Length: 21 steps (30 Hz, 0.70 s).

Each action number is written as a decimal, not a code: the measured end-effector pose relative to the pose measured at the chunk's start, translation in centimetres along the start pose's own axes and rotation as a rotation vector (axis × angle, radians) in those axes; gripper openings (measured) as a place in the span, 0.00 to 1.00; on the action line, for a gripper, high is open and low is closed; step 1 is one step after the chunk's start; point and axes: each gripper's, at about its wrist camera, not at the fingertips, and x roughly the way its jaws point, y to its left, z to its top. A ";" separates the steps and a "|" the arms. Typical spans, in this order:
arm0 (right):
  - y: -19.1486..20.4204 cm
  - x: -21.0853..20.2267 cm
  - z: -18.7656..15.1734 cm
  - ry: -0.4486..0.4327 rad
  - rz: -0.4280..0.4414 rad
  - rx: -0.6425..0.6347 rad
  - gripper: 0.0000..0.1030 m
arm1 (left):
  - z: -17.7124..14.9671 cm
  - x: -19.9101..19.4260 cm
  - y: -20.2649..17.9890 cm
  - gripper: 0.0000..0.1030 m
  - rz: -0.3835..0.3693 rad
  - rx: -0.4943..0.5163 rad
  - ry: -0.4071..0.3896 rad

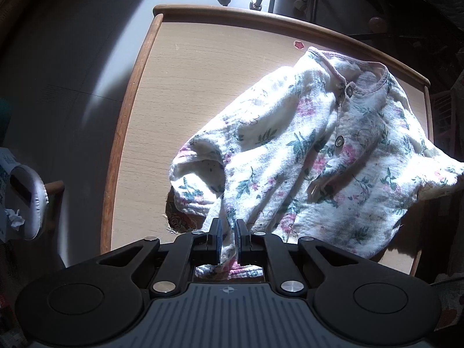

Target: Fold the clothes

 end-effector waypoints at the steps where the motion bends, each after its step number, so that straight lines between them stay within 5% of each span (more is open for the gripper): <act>1: 0.0 0.7 0.2 0.013 -0.003 0.001 0.03 | 0.0 0.1 0.3 0.13 0.005 -0.011 0.000; 14: 1.0 3.5 -1.2 0.039 -0.021 0.061 0.07 | 0.2 0.9 2.3 0.13 0.019 -0.064 0.007; 21: -0.6 1.7 -2.5 0.004 -0.143 0.099 0.31 | 0.8 1.2 4.2 0.13 -0.018 -0.137 -0.002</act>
